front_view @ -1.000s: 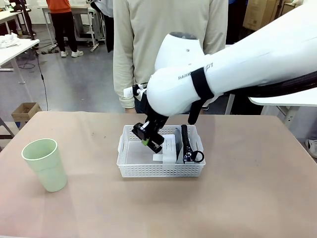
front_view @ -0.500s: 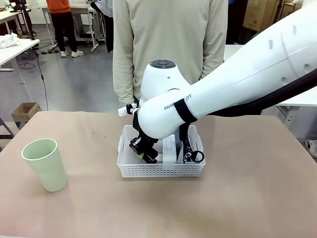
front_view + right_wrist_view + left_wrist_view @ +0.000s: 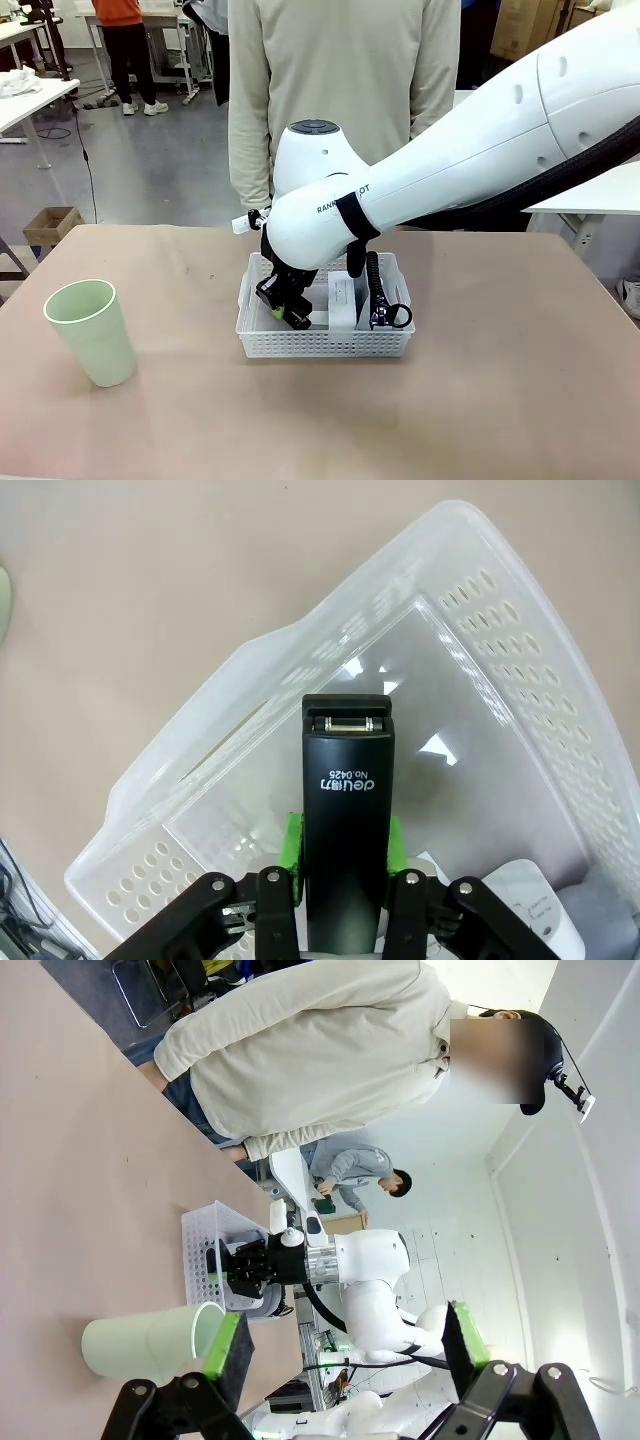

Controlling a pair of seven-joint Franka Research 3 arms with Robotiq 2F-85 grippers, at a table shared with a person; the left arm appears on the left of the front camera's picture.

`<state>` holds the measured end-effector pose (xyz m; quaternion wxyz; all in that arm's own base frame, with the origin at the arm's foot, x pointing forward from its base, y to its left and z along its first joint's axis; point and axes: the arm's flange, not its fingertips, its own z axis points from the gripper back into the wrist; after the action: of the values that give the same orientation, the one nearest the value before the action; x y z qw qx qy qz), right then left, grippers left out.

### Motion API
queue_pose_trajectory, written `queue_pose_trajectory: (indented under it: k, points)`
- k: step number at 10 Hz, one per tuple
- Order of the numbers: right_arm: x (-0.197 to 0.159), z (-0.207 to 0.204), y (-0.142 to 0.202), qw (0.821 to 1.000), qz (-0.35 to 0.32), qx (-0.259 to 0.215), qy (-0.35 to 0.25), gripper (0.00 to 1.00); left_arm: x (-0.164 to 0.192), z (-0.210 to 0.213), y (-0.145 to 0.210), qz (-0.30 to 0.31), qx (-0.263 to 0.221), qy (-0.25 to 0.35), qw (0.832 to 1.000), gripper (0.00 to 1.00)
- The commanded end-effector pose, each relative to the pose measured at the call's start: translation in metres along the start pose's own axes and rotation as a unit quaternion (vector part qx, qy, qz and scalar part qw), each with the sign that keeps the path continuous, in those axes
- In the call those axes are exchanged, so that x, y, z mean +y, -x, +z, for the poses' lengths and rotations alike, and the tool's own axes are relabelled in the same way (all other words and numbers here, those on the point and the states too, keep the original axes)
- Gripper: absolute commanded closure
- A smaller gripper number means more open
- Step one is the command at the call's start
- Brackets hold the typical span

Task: Efficiently arrange items inside the basket to fit them all.
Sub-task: Pick up the Stapler and place it inside the Organizing basket.

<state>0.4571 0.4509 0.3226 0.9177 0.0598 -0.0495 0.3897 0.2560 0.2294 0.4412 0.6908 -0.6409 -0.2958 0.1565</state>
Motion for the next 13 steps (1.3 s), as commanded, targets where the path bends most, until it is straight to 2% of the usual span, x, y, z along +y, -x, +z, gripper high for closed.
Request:
queue_pose_trajectory:
  k: [1,3,4,7,8,9,11,12,13]
  points:
    - [0.001,-0.001,-0.002,1.000,-0.017,0.000,0.011,0.63,-0.001,0.001,0.001,-0.008,0.004,0.005,1.000,0.00]
    - [0.000,-0.001,0.001,1.000,-0.024,-0.001,0.013,0.04,-0.001,0.001,0.001,-0.008,0.004,0.005,1.000,0.00]
    - [-0.001,-0.001,0.002,0.999,-0.030,-0.002,0.017,0.00,-0.001,0.001,0.001,-0.008,0.004,0.005,1.000,0.00]
    - [-0.008,0.004,0.009,0.999,-0.039,-0.009,0.017,0.00,-0.001,0.001,0.001,-0.008,0.004,0.005,1.000,0.00]
    - [-0.017,0.016,0.018,1.000,-0.001,-0.004,-0.008,0.00,-0.001,0.001,0.001,-0.008,0.004,0.005,1.000,0.00]
    - [-0.033,0.033,0.033,0.999,0.007,-0.018,-0.040,0.00,-0.001,0.001,0.001,-0.008,0.004,0.005,1.000,0.00]
    - [-0.055,0.089,0.083,0.994,0.019,-0.074,-0.077,0.00,-0.001,0.001,0.001,-0.008,0.004,0.005,1.000,0.00]
    - [-0.067,0.119,0.117,0.988,0.010,-0.114,-0.101,0.00,-0.001,0.001,0.001,-0.008,0.004,0.005,1.000,0.00]
    - [-0.089,0.141,0.159,0.979,-0.018,-0.135,-0.151,0.00,-0.001,0.001,0.001,-0.008,0.004,0.005,1.000,0.00]
